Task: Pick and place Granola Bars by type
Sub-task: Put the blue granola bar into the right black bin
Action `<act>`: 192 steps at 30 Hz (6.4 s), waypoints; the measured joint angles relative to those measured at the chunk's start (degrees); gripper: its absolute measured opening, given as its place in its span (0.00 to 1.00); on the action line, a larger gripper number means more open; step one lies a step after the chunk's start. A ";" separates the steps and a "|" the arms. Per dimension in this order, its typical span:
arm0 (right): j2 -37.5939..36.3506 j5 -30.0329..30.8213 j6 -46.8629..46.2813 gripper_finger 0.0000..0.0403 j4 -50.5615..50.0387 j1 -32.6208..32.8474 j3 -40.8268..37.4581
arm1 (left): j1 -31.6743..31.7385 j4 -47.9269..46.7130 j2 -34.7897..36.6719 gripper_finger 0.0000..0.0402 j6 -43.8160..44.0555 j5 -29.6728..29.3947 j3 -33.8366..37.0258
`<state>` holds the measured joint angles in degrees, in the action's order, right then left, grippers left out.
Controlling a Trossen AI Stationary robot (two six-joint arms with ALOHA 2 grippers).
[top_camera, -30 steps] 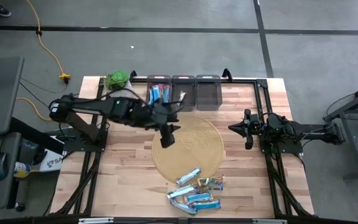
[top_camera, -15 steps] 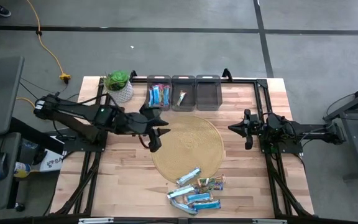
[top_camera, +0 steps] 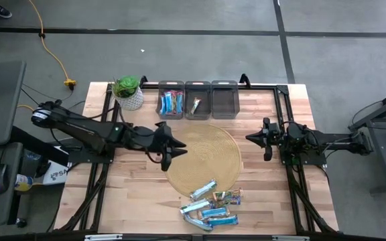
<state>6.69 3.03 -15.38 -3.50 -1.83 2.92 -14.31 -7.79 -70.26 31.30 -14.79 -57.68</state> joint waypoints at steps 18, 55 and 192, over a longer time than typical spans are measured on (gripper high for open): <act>0.08 0.00 -0.01 0.00 -0.50 -0.02 -0.02 | -2.84 14.78 -3.92 0.31 -3.06 4.03 1.89; 1.19 0.00 0.01 0.00 -0.47 -0.01 -0.09 | -7.54 -7.74 -29.76 0.31 -11.50 5.37 -28.93; 3.45 0.01 -0.01 0.00 -0.08 -0.02 0.02 | -20.24 -15.75 -54.84 0.57 -36.58 12.87 -33.60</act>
<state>10.14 3.03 -15.39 -3.58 -1.84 2.94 -34.54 -23.55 -125.10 -5.28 -1.93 -91.29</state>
